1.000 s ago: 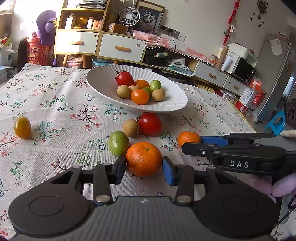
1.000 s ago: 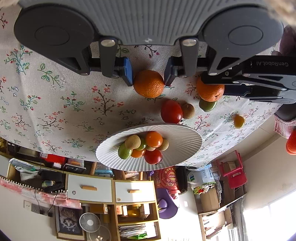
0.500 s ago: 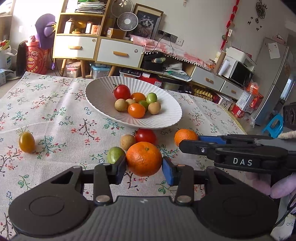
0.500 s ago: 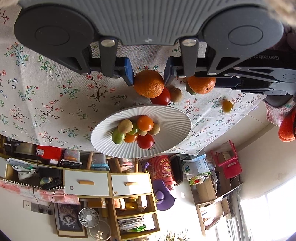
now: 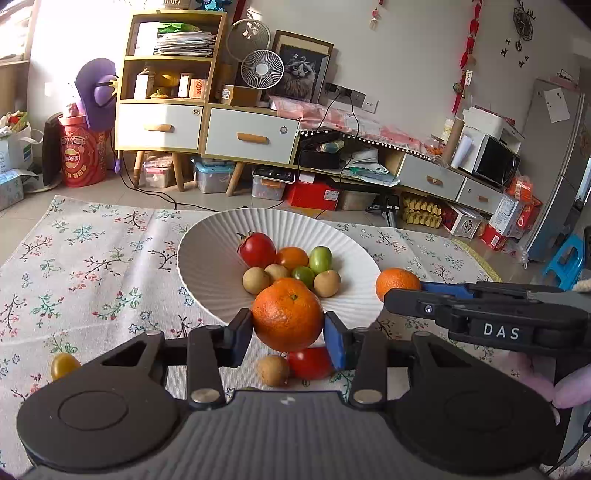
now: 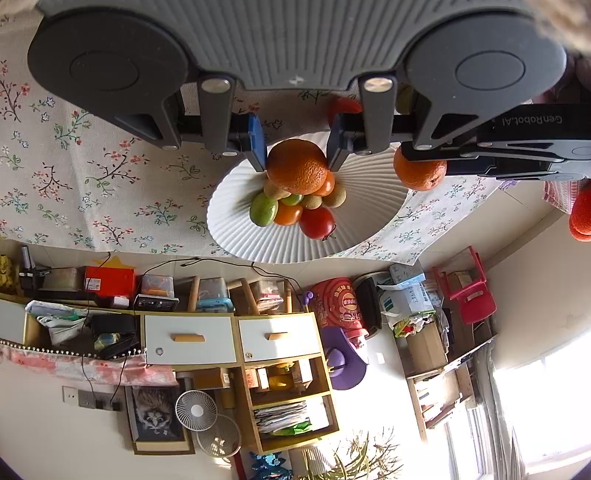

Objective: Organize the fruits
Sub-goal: 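Carry both mandarins into the white bowl and open both tools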

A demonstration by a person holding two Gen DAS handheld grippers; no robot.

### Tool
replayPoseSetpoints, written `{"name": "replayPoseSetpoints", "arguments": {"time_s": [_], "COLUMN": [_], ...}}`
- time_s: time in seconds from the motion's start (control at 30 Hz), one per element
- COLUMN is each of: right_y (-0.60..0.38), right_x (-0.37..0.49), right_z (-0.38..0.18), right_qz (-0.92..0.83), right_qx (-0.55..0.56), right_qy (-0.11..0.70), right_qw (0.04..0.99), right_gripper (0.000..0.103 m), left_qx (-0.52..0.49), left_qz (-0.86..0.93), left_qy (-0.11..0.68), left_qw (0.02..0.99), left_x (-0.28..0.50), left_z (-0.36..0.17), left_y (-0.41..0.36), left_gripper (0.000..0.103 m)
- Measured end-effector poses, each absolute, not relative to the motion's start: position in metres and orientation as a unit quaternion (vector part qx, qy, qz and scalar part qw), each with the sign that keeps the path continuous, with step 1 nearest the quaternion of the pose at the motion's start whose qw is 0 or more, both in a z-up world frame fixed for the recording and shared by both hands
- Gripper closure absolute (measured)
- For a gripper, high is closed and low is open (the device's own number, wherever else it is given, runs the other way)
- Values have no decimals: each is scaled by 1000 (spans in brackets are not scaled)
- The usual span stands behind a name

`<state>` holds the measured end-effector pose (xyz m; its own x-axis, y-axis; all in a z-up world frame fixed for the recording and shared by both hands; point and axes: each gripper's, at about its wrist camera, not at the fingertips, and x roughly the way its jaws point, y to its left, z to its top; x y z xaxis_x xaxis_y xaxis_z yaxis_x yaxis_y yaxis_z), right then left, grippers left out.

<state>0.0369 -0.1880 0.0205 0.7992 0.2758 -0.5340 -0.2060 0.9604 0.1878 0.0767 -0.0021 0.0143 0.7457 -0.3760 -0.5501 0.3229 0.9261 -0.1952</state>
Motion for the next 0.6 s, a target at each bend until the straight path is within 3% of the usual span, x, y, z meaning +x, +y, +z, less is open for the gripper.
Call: {"name": "replayPoseSetpoints", "arguments": {"time_s": [0.6], "right_y": [-197], "right_x": [73], "right_z": [11], "right_qz": [120], "right_qx": [37], "right_qy": [289], "right_qw": [949], "right_gripper": [71], "left_qx": [-10], "left_qz": [-161], "left_qy": [334], "left_qw": [929], "left_x": [114], "left_z": [-8], "left_y": [-19], "left_gripper": [64]}}
